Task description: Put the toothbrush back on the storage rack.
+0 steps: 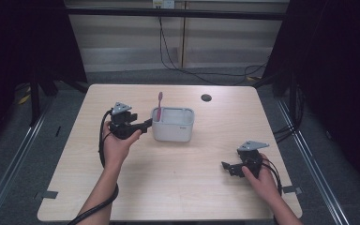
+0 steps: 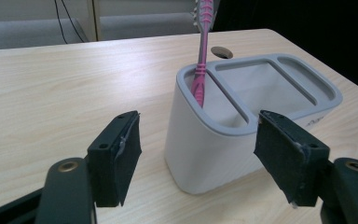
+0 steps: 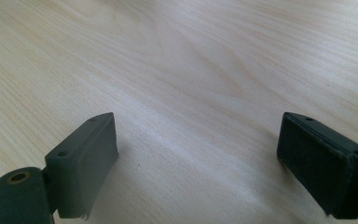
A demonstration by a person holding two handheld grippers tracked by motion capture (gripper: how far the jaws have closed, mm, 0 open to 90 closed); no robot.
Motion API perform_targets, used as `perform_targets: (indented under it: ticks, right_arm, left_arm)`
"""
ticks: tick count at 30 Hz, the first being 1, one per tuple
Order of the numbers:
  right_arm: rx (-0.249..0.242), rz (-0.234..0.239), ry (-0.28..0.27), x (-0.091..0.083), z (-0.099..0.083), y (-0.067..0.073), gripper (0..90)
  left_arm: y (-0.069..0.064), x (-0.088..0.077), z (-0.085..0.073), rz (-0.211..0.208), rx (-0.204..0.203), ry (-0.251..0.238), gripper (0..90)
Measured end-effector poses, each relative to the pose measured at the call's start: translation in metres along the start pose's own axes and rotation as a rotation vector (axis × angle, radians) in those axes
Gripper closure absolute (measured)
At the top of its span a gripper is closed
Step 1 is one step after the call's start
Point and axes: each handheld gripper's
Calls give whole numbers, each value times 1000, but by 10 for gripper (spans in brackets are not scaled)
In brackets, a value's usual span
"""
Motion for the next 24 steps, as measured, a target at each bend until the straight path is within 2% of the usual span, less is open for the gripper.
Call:
perform_targets:
  ticks: [24]
  right_arm:
    - [-1, 0, 0, 0, 0, 0, 115]
  left_arm:
    - [13, -18, -34, -5, 4, 27, 295]
Point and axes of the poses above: each handheld gripper's, and its own axes: x roughly forward along the jaws, z roughly out of its top, y roughly to its left, and after that the axes turned 6 degrees about x, right-handed
